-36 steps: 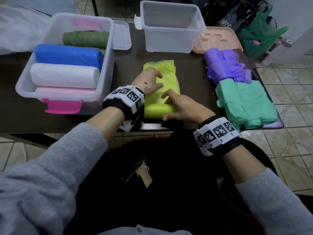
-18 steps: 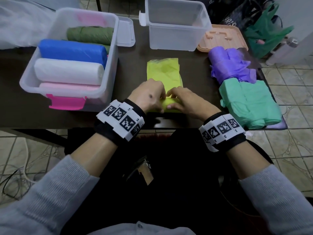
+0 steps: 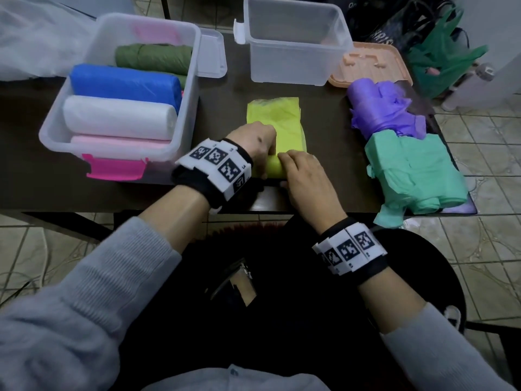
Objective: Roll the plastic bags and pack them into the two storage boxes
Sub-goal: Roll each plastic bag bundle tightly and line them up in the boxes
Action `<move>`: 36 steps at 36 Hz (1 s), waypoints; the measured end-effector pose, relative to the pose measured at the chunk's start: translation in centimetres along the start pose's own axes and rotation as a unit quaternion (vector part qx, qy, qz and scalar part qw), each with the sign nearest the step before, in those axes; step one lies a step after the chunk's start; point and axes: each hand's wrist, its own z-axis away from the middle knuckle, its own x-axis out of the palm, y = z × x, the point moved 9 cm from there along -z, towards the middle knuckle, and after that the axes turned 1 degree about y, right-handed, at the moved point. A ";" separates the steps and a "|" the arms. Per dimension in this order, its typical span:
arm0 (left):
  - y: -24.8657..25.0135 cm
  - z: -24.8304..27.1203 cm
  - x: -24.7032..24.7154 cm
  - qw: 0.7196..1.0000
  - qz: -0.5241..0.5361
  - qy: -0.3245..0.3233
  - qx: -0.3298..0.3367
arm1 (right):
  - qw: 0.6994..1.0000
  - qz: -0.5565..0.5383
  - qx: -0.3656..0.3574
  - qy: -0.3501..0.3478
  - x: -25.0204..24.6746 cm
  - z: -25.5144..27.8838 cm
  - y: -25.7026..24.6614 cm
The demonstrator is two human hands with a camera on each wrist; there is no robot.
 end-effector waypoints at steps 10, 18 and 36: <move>-0.3 -0.1 1.4 0.992 0.002 -0.128 0.001 | 0.997 0.045 0.022 -0.053 0.1 1.0 -0.4; 0.3 0.4 0.0 0.998 0.063 0.019 0.020 | 0.973 0.018 0.063 -0.224 0.8 -1.9 1.2; 0.1 0.4 -0.1 0.997 0.048 0.062 0.004 | 0.992 0.021 0.031 -0.120 -1.8 -2.9 1.0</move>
